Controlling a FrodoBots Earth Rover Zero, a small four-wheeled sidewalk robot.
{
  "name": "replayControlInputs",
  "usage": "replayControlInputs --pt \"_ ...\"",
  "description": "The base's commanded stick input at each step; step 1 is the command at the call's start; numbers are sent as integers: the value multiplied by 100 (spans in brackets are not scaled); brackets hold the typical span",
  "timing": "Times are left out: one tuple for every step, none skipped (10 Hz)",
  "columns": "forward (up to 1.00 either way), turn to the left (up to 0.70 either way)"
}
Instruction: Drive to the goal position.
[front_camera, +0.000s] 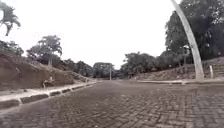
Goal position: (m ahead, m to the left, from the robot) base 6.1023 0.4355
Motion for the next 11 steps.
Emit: replayControlInputs --pt "100 0" --pt "100 0" --pt "100 0" --pt "100 0" --pt "100 0" --pt "100 0" --pt "100 0" --pt "100 0" --pt "100 0" --pt "100 0" --pt "100 0"
